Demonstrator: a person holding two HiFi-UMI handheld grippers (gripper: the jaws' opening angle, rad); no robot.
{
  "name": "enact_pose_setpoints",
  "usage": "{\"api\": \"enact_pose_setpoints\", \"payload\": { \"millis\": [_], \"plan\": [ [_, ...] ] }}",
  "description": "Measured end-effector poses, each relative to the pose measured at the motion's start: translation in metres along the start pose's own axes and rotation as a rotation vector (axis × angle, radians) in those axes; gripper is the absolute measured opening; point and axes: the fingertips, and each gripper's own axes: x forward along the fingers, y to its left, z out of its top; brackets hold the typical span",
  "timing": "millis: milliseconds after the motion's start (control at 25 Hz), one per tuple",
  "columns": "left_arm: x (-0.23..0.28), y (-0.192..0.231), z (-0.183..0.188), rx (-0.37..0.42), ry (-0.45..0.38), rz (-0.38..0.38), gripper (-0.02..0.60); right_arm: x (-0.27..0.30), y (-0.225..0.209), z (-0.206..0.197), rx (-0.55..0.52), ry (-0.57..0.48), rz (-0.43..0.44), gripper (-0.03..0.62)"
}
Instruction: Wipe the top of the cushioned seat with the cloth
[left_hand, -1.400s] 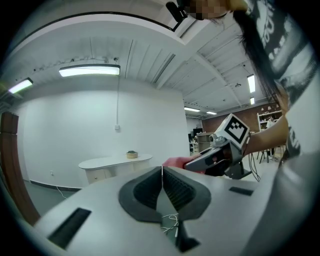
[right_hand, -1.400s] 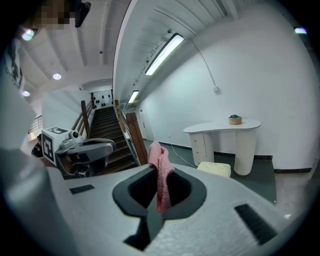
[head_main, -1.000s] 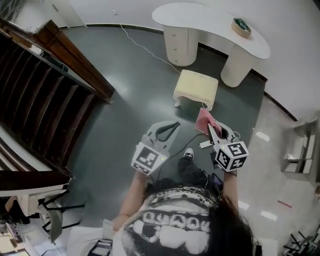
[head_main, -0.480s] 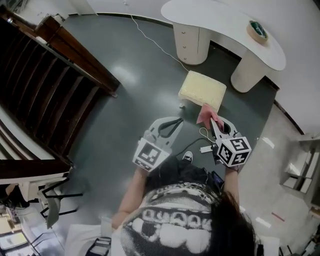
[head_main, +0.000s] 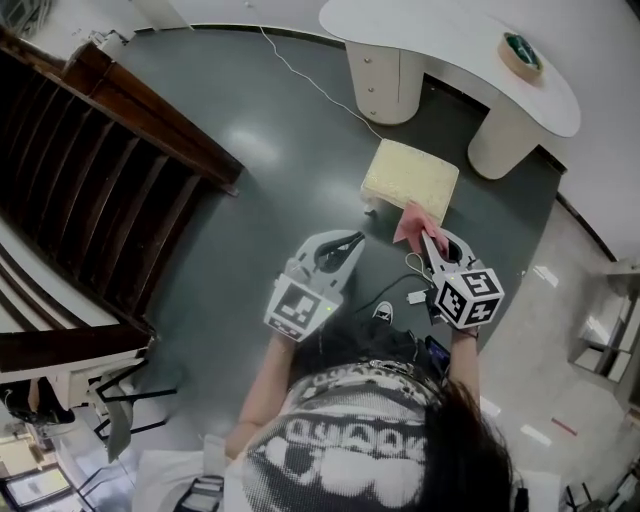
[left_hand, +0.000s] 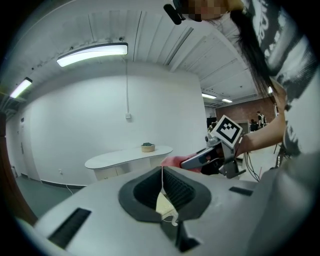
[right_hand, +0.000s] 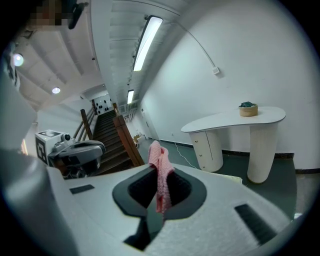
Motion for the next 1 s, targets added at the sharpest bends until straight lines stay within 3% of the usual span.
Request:
{"api": "enact_pose_setpoints", "payload": {
  "millis": [200, 400, 720, 1000],
  "plan": [
    [0.029, 0.031, -0.013, 0.014, 0.011, -0.055, 0.008, 0.033, -0.017, 0.004, 0.040, 0.006, -0.037, 0.012],
    [0.060, 0.091, -0.026, 0.039, 0.005, -0.124, 0.008, 0.093, -0.034, 0.015, 0.065, 0.025, -0.097, 0.012],
    [0.101, 0.184, -0.043, 0.085, -0.008, -0.297, 0.008, 0.193, -0.054, 0.021, 0.133, 0.070, -0.213, 0.012],
    [0.138, 0.232, -0.052, 0.134, -0.018, -0.415, 0.008, 0.249, -0.088, 0.014, 0.150, 0.135, -0.286, 0.012]
  ]
}}
